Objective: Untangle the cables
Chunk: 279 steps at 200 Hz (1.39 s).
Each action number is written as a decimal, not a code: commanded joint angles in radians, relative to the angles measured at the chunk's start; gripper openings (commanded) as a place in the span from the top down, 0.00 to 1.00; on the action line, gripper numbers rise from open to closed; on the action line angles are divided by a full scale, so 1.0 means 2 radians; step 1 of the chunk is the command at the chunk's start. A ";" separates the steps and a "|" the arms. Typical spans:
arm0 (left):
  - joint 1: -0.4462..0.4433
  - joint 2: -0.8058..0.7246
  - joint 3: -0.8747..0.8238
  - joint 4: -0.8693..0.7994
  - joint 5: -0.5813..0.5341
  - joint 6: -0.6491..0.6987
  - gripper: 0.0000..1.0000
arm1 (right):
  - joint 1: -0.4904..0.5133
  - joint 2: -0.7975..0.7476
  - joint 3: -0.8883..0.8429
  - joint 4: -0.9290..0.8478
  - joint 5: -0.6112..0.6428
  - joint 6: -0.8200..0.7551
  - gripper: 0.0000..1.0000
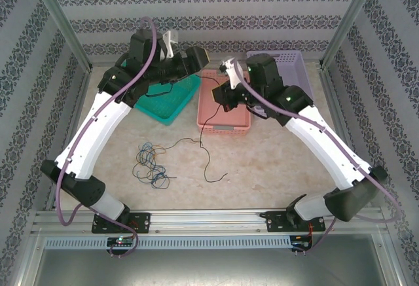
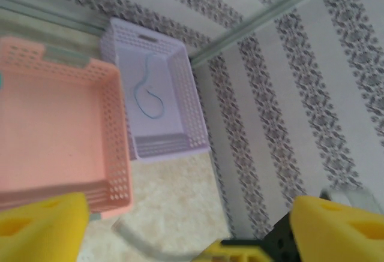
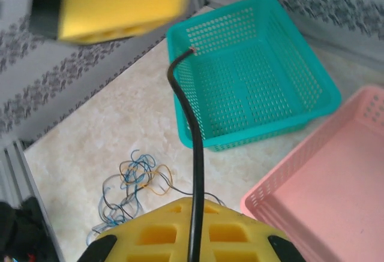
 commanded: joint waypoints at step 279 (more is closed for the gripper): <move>0.016 -0.038 -0.094 0.035 0.005 0.159 1.00 | -0.072 0.027 0.158 -0.058 0.003 0.239 0.32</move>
